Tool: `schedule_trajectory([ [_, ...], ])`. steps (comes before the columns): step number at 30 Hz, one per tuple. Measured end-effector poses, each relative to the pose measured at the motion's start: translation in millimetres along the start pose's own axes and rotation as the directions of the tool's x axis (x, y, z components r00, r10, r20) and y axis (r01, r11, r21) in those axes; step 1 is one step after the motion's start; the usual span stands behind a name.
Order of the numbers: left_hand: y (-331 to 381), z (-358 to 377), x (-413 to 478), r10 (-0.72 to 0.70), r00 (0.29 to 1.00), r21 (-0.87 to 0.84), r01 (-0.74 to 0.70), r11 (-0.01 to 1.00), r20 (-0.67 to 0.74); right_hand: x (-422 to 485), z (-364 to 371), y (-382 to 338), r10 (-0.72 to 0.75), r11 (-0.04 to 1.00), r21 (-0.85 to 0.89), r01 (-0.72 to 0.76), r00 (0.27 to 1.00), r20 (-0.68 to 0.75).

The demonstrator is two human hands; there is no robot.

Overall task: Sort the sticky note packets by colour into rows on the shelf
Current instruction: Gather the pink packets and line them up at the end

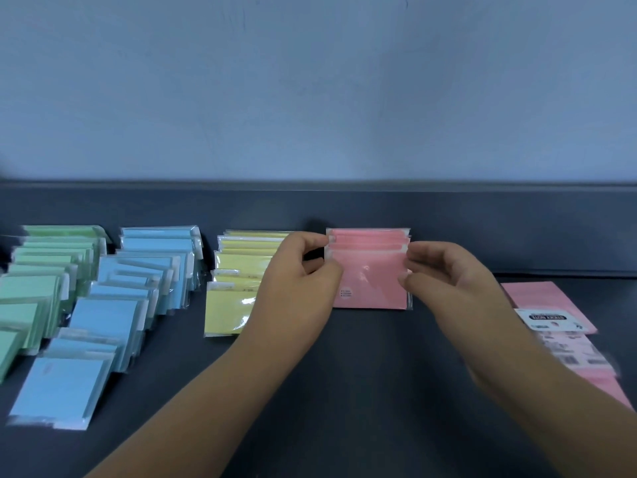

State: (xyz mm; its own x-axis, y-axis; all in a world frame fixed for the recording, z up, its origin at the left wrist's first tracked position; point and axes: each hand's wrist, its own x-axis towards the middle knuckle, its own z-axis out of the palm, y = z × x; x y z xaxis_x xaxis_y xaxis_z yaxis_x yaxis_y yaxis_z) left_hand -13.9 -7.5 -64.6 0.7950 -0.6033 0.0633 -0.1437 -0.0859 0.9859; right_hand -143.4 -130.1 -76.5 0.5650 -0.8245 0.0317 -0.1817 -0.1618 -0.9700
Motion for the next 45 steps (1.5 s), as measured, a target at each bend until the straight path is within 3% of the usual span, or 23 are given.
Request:
schedule_trajectory([
  [6, -2, 3, -6, -0.119, 0.993, 0.099, 0.119, 0.988, -0.007, 0, -1, 2, -0.021, 1.000, 0.008, 0.021, 1.000, -0.017],
  [10, -2, 5, -9, -0.162, 0.987, 0.108, 0.164, 0.981, -0.020, -3, -4, 2, -0.070, 0.998, -0.007, 0.070, 0.984, -0.166],
  [12, -2, 5, -9, -0.183, 0.983, 0.108, 0.183, 0.977, -0.015, -3, -5, 2, -0.012, 0.999, -0.047, 0.001, 0.975, -0.224],
  [17, 1, 8, -9, -0.209, 0.978, 0.107, 0.208, 0.972, -0.002, 1, 2, 9, 0.219, 0.976, 0.036, -0.216, 0.970, -0.109],
  [23, 6, 6, -14, -0.063, 0.998, 0.167, 0.060, 0.984, 0.014, 0, -6, -6, 0.149, 0.988, -0.016, -0.152, 0.980, -0.133],
  [28, 9, 3, -21, 0.100, 0.995, 0.426, -0.103, 0.899, 0.029, -13, -42, -29, -0.031, 0.969, -0.245, 0.031, 1.000, 0.003],
  [31, 18, 4, -28, 0.095, 0.987, 0.543, -0.152, 0.826, 0.132, -34, -72, -27, -0.045, 0.956, -0.286, 0.070, 0.995, 0.092],
  [34, 30, 6, -36, 0.068, 0.976, 0.586, -0.179, 0.790, 0.206, -55, -104, -15, -0.070, 0.944, -0.317, 0.089, 0.995, 0.071],
  [38, 39, 30, -55, 0.022, 0.973, 0.648, -0.169, 0.742, 0.228, -69, -149, 6, -0.164, 0.856, -0.489, 0.171, 0.985, 0.058],
  [41, 37, 72, -76, 0.011, 0.973, 0.637, -0.159, 0.754, 0.230, -68, -189, 23, -0.195, 0.741, -0.626, 0.243, 0.970, 0.145],
  [45, 34, 137, -104, 0.017, 0.972, 0.589, -0.157, 0.793, 0.235, -60, -238, 40, -0.131, 0.611, -0.733, 0.298, 0.952, 0.278],
])
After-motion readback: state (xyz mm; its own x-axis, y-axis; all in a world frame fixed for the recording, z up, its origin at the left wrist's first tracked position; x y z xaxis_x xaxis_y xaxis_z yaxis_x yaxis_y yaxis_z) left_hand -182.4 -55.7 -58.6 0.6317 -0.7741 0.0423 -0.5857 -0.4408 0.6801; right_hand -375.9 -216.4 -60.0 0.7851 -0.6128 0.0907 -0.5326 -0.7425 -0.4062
